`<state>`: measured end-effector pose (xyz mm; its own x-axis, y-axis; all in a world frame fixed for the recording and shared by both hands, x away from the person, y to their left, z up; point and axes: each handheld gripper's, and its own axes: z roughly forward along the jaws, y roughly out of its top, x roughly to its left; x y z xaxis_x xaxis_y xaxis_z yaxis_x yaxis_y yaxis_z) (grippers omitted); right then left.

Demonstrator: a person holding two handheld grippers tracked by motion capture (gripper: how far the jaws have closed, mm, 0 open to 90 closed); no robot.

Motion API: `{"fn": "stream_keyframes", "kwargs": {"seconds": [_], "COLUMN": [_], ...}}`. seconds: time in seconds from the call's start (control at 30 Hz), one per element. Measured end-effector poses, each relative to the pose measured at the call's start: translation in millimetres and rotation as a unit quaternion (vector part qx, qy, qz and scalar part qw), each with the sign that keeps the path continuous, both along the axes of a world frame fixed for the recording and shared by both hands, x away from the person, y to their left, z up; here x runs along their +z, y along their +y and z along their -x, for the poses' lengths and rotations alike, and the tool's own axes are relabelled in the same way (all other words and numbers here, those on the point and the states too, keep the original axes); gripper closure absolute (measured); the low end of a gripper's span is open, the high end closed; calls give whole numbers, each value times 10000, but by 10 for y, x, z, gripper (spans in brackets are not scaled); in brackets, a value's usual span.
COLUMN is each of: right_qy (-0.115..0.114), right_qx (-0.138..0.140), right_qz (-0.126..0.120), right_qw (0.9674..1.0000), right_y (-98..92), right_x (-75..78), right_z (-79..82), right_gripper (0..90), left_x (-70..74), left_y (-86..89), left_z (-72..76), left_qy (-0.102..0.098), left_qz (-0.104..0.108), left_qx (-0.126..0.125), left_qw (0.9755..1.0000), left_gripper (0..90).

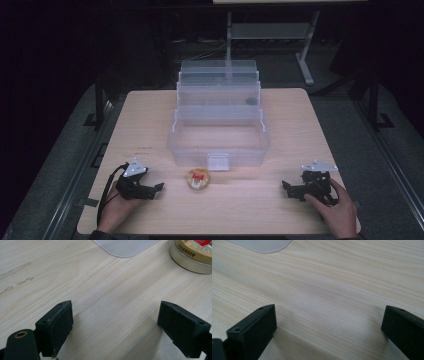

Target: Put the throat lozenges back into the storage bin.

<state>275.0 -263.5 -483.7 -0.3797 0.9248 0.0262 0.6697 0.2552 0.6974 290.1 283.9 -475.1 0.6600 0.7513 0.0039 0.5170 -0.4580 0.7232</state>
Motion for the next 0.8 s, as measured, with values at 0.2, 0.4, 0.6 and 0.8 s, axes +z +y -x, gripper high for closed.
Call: {"fn": "stream_keyframes", "kwargs": {"seconds": [0.2,0.4,0.6,0.8], "right_qy": [0,1,1,1], "right_qx": [-10,-9,-8,-8], "right_qz": [-1,-1,-1,-2], "right_qw": [10000,10000,10000,10000], "right_y": [1,1,1,1], "right_x": [0,0,0,0], "right_z": [2,1,1,1], "right_gripper": [0,0,0,0], "left_x": [0,5,32,82], "left_y": [3,14,4,18], "left_z": [-4,6,15,16], "left_qy": [0,12,89,146], "left_qz": [0,-34,-129,-79], "left_qx": [-24,-85,-111,-110], "left_qw": [10000,10000,9998,9998], "left_gripper": [120,122,132,134]}}
